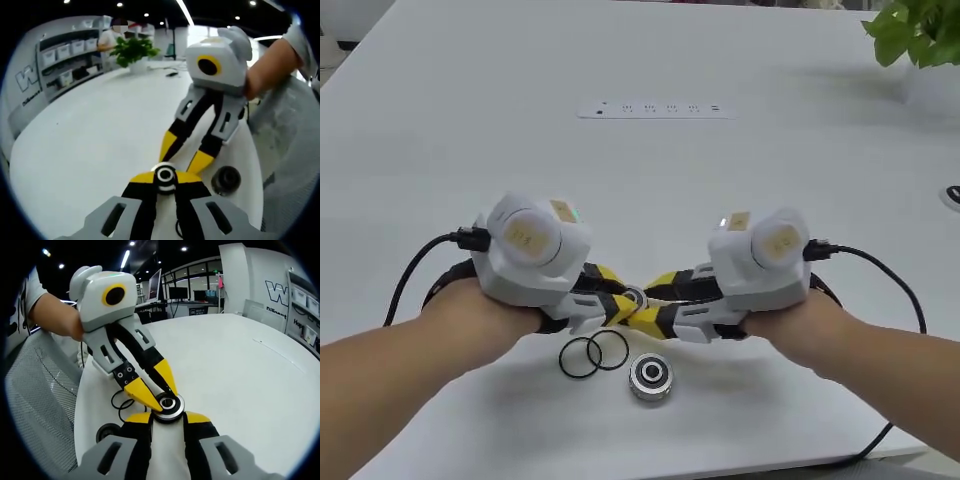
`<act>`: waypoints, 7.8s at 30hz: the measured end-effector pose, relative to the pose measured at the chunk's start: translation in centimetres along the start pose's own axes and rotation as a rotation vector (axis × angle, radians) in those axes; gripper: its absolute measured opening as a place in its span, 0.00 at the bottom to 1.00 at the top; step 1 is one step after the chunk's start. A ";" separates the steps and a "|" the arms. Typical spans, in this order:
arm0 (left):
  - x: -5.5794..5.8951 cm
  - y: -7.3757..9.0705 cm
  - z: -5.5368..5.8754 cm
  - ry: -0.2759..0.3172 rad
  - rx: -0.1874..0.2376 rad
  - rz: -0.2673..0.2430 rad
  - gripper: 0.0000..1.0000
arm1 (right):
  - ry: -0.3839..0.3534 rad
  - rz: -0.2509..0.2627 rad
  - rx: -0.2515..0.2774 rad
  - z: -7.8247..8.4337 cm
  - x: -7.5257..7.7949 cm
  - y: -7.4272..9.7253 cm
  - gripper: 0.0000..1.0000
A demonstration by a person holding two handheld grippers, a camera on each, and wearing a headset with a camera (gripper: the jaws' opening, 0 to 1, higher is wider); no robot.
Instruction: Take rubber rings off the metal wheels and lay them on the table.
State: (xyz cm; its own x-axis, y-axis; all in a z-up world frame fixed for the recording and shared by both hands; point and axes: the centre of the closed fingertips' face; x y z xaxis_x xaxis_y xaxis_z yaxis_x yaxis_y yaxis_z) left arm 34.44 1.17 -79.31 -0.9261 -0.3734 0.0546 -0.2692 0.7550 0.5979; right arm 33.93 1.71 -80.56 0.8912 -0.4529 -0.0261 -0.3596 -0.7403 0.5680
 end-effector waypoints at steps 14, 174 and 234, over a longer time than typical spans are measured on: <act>0.0 0.0 0.0 0.003 0.000 0.000 0.13 | -0.019 -0.013 -0.019 0.7 0.1 0.5 0.10; 2.3 8.4 0.0 -0.045 0.121 0.014 0.67 | -0.457 -0.233 0.076 -3.5 -3.6 0.5 0.00; 1.6 8.9 0.0 -0.022 0.110 -0.006 0.67 | -0.262 -0.102 0.107 -5.0 -1.9 0.9 0.26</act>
State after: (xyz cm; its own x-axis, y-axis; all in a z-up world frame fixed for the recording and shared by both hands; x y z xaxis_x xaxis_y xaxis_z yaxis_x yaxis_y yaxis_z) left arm 30.56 7.27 -73.90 -0.9296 -0.3672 0.0333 -0.3010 0.8079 0.5067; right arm 33.31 4.43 -75.91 0.8275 -0.4760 -0.2978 -0.3113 -0.8304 0.4621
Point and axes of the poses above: the centre of the closed fingertips' face, and the gripper's own axes: y roughly backward along the fingers, x roughly to its right, z roughly out of its underside, and after that the axes turned 6 degrees about z, right-handed
